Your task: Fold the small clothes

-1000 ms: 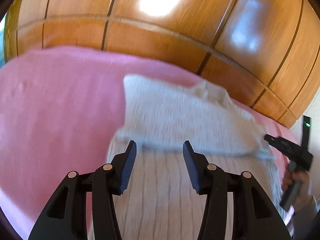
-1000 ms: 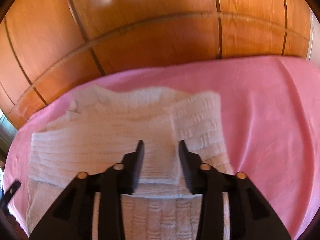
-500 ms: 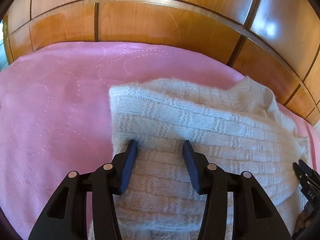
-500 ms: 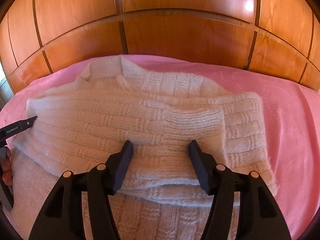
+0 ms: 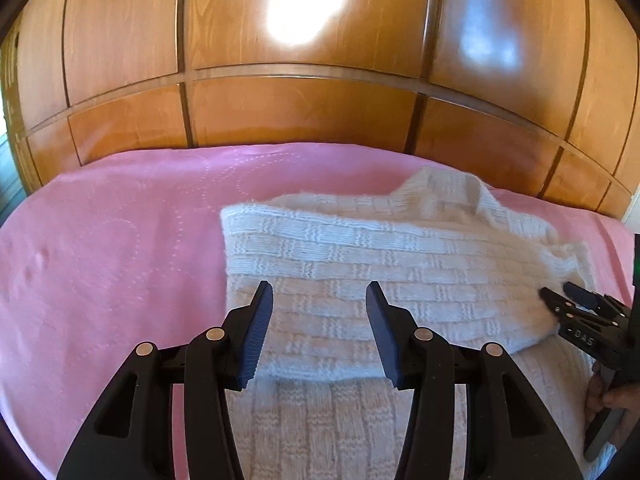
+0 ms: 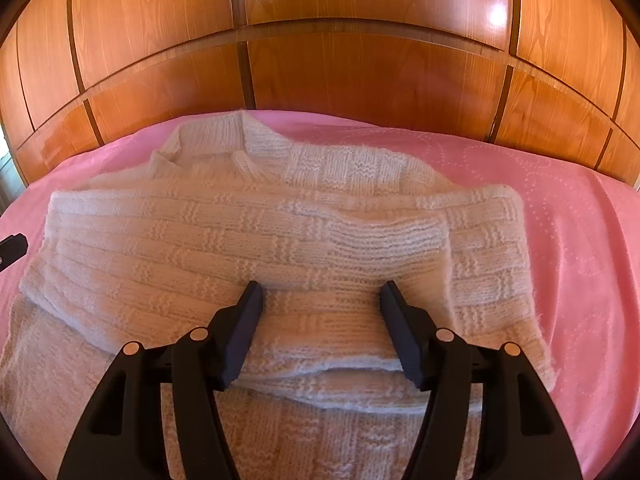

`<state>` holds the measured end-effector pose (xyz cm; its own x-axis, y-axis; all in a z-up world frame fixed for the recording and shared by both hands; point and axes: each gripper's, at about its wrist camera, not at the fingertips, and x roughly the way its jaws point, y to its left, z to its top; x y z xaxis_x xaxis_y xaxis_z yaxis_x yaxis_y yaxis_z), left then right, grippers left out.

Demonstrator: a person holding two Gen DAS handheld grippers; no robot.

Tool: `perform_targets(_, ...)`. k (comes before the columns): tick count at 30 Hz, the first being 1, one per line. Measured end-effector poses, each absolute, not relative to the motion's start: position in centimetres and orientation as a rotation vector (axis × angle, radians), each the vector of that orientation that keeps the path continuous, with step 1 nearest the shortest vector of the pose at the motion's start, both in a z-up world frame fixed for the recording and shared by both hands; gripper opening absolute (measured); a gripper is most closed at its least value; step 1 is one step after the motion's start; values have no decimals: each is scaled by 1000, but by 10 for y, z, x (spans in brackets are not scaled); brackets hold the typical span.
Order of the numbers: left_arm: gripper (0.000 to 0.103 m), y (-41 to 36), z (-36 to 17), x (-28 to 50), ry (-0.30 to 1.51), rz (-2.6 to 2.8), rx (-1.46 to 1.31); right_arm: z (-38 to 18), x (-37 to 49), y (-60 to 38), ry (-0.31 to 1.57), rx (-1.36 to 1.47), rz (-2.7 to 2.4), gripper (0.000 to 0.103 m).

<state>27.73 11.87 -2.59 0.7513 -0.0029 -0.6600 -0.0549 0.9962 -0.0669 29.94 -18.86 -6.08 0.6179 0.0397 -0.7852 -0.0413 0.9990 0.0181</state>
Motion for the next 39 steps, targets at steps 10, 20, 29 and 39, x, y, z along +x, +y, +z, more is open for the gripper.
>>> perform_targets(10,47,124,-35,285,752,32,-82,-61,300,-189,902,-1,49,62)
perform_targets(20,48,136,-57,314,827,67,-81,-63,301,-190,903,14,56,63)
perform_targets(29,52,154,-74,324,869,42,-197,-63,300,-192,901,33,66,64)
perform_targets(39,68,167,-57,260,852,108,-250,-55,296,-191,907,11,58,81)
